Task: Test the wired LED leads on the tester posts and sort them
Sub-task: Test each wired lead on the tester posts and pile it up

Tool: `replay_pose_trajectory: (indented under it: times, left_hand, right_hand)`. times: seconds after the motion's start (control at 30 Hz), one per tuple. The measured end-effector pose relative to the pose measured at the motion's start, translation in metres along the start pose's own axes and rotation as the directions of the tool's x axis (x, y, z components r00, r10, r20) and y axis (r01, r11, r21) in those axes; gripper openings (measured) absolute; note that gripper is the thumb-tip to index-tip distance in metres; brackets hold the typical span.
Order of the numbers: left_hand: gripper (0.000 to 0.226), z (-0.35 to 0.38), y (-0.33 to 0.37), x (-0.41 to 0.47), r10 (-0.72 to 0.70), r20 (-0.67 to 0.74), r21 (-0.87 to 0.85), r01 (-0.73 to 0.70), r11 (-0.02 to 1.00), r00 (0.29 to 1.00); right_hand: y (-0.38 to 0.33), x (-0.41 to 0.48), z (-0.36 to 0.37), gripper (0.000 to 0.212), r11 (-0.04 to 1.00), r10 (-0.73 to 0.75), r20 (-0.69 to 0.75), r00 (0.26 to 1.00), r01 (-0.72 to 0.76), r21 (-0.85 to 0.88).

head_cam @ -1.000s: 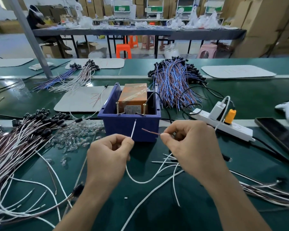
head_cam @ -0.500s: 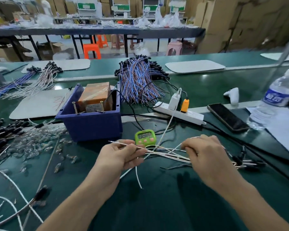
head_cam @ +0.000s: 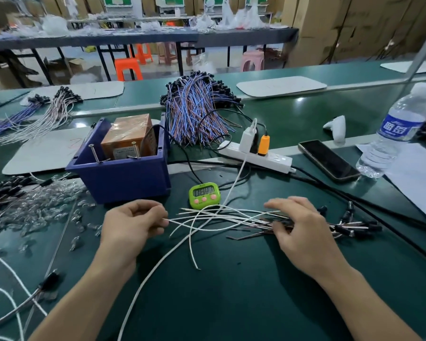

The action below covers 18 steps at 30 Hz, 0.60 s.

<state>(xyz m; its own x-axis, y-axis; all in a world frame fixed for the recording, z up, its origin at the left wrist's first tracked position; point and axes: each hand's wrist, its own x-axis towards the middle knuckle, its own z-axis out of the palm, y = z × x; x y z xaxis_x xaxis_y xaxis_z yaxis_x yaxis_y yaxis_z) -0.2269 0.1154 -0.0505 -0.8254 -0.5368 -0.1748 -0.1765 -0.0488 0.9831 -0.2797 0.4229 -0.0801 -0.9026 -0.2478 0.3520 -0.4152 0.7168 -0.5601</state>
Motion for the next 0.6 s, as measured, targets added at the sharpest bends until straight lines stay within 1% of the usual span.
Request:
replay_pose_trajectory:
  times: [0.03, 0.17, 0.27, 0.33, 0.4, 0.47, 0.57, 0.6]
  left_hand:
    - [0.005, 0.002, -0.001, 0.000, 0.003, 0.018, -0.011, -0.003, 1.000, 1.000]
    - [0.006, 0.014, -0.007, -0.006, -0.001, 0.119, -0.118, 0.015, 0.993, 0.993]
    - [0.008, 0.019, -0.014, -0.007, -0.022, 0.158, -0.207, 0.055, 0.977, 0.987]
    - [0.011, 0.019, -0.017, -0.008, -0.025, 0.159, -0.210, 0.058, 0.976, 0.987]
    - [0.014, 0.017, -0.020, -0.009, -0.025, 0.139, -0.174, 0.050, 0.983, 0.990]
    - [0.020, 0.015, -0.022, -0.011, -0.013, 0.080, -0.079, 0.019, 0.997, 0.997]
    - [0.031, 0.008, -0.018, -0.007, 0.085, -0.103, 0.204, -0.063, 0.977, 0.991]
    - [0.033, 0.004, -0.014, -0.005, 0.100, -0.151, 0.213, -0.067, 0.975, 0.983]
  right_hand:
    - [0.002, 0.001, 0.000, 0.041, 1.000, 0.016, 0.002, 1.000, -0.016, -0.004]
    - [0.007, -0.002, 0.002, 0.030, 0.996, 0.089, 0.005, 0.996, -0.089, -0.018]
    - [0.010, -0.004, 0.001, 0.040, 0.985, 0.163, -0.050, 0.985, -0.166, -0.046]
    - [0.009, -0.004, 0.001, 0.033, 0.982, 0.173, -0.109, 0.979, -0.180, -0.058]
    - [0.007, -0.006, 0.002, 0.022, 0.983, 0.157, -0.141, 0.977, -0.169, -0.074]
    - [0.006, -0.005, 0.003, 0.020, 0.984, 0.141, -0.127, 0.982, -0.153, -0.088]
    - [0.007, -0.004, 0.005, 0.020, 0.981, 0.158, -0.112, 0.981, -0.169, -0.095]
    - [0.007, -0.005, 0.005, 0.020, 0.977, 0.171, -0.118, 0.978, -0.184, -0.106]
